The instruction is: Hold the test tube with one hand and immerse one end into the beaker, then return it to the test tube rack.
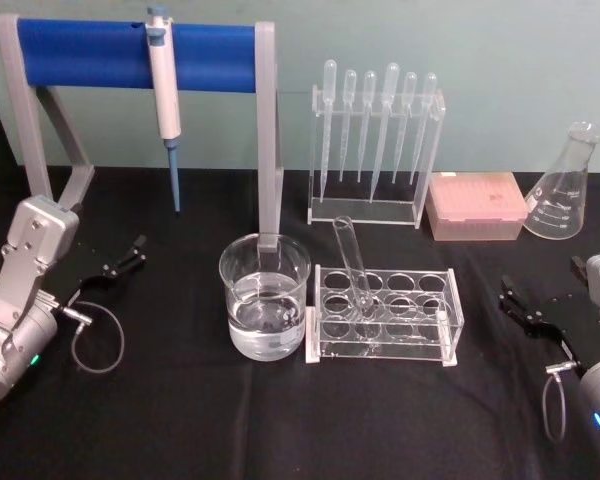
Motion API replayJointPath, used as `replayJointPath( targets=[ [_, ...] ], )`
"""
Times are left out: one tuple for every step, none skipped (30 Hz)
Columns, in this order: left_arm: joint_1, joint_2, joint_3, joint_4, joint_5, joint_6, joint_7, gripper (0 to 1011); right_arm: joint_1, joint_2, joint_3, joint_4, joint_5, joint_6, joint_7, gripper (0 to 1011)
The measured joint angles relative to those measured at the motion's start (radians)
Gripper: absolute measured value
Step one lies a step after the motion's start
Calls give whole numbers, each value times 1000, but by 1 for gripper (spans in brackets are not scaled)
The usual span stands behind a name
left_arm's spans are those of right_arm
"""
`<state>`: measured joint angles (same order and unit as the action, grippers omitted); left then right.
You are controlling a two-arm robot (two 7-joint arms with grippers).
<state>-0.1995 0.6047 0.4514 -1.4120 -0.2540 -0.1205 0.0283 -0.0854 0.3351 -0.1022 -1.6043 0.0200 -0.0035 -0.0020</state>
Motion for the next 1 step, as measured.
replayJointPath(
  targets=[
    [0,0,0,0,0,0,0,1000,0,0,0,-1,0,1,0,1002]
  ],
)
